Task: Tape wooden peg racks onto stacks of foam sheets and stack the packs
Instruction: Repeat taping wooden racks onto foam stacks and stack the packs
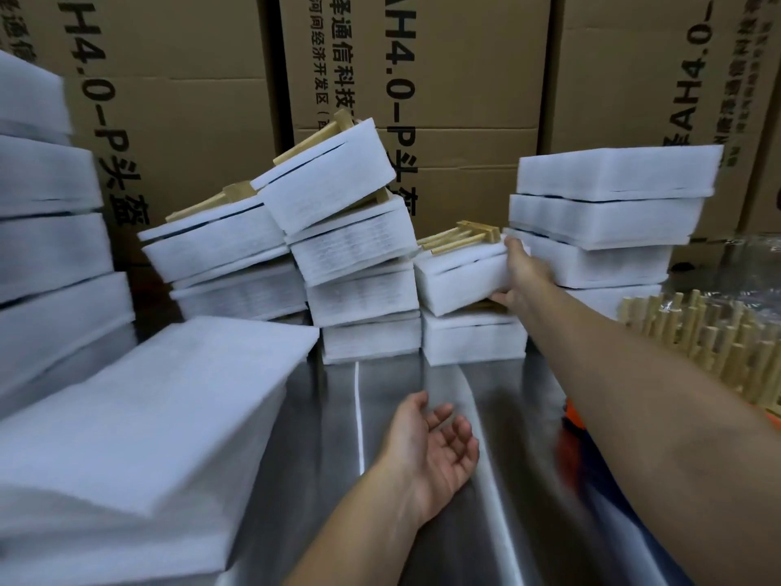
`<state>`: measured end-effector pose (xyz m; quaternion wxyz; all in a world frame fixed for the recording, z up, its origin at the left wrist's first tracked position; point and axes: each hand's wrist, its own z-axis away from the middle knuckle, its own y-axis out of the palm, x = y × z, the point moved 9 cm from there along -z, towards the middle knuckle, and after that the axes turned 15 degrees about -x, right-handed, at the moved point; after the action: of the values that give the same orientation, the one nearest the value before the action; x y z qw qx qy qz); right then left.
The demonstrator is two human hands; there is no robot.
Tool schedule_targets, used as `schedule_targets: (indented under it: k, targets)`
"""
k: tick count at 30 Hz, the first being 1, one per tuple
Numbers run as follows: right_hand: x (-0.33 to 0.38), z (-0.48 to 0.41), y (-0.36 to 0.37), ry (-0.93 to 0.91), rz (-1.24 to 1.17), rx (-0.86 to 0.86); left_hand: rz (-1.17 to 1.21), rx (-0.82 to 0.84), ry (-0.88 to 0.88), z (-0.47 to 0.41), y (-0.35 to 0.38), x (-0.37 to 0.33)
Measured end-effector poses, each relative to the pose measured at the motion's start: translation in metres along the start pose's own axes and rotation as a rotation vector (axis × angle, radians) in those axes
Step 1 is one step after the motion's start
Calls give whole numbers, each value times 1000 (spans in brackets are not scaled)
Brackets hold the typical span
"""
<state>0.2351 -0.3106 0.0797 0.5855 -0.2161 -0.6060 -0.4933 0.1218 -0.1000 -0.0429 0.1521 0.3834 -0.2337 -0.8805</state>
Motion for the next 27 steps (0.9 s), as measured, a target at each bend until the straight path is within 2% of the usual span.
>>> schedule_targets:
  k: [3, 7, 8, 11, 13, 15, 17, 19, 21, 24, 27]
  targets:
    - [2, -6, 1, -95, 160, -15, -5, 10, 3, 0, 1, -1]
    - [26, -5, -11, -523, 740, -186, -19, 22, 6, 1, 1, -1]
    - [28, -4, -13, -581, 844, -216, -22, 26, 7, 2, 1, -1]
    - [31, 4, -10, -659, 1064, -174, -21, 36, 10, 2, 1, 0]
    - [40, 18, -3, -791, 1172, -141, -20, 40, 12, 1, 1, -1]
    - [64, 47, 6, -1095, 1138, -141, -18, 40, 15, 0, 1, -1]
    - [93, 84, 6, -1429, 946, -161, -16, 38, 19, 0, 1, -1]
    - [122, 106, -6, -1627, 768, -243, -15, 40, 26, 0, 2, -1]
    - [152, 105, -18, -1654, 732, -380, -16, 41, 37, 0, 3, -1]
    - [181, 63, -38, -1411, 1011, -541, -33, 43, 60, -1, 4, -1]
    - [182, 26, -54, -1197, 1196, -441, -39, 49, 78, -1, 5, -1]
